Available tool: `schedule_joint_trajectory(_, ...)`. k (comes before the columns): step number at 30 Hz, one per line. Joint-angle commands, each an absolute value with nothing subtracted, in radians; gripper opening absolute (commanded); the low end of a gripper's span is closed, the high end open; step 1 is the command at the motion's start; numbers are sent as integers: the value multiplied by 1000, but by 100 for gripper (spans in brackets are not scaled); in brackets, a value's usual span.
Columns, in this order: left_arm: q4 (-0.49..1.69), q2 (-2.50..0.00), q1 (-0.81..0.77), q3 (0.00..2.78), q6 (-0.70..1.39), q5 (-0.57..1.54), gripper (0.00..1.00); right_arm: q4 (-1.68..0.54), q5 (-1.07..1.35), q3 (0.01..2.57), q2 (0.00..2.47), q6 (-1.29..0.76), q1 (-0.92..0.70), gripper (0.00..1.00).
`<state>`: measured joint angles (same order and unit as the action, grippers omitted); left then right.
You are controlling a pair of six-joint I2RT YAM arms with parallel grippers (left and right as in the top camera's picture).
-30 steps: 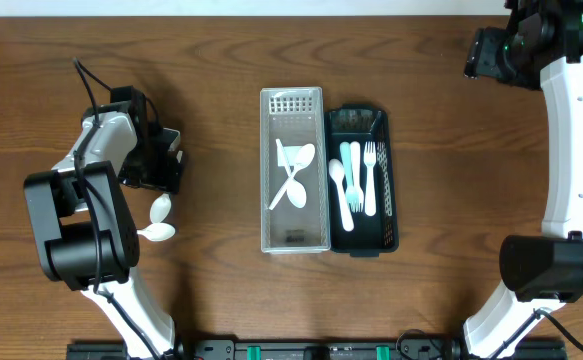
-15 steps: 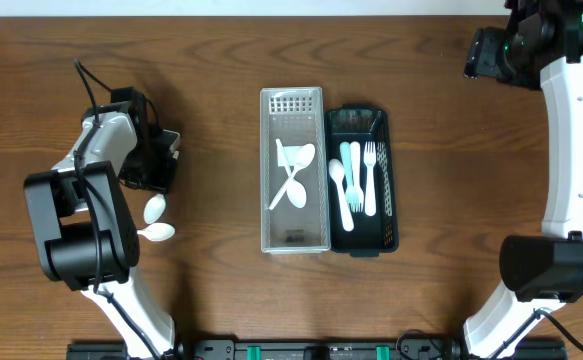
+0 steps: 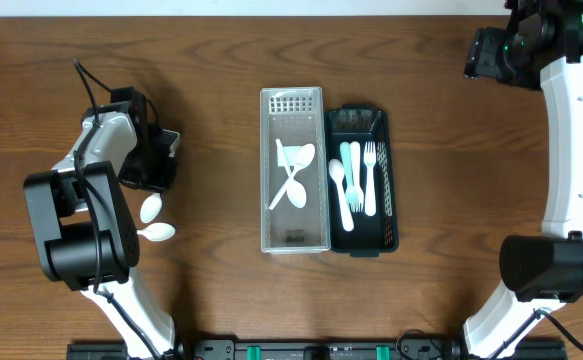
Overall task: Pack container
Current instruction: 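Move the left gripper back and grasp a white spoon by its handle, then place the spoon into the clear basket and release with the left gripper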
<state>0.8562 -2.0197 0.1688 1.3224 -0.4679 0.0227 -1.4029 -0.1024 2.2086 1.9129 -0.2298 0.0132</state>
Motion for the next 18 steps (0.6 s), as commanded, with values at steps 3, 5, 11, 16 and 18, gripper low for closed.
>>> schedule_joint_trajectory(3,861,-2016,155,1314,-435,14,6,-1406,-109,2201,1917,-231,22,74)
schedule_joint_trajectory(5,870,-1992,142,1328,-418,14,6,-1405,-109,2201,1917,-230,21,73)
schedule_joint_trajectory(11,952,-1857,65,1409,-347,3,6,-1399,-109,2201,1917,-231,21,73)
schedule_joint_trajectory(16,1052,-1736,-70,1473,-281,3,6,-1399,-108,2201,1917,-231,21,73)
schedule_joint_trajectory(18,1071,-1692,-150,1482,-244,3,6,-1399,-108,2201,1917,-231,21,73)
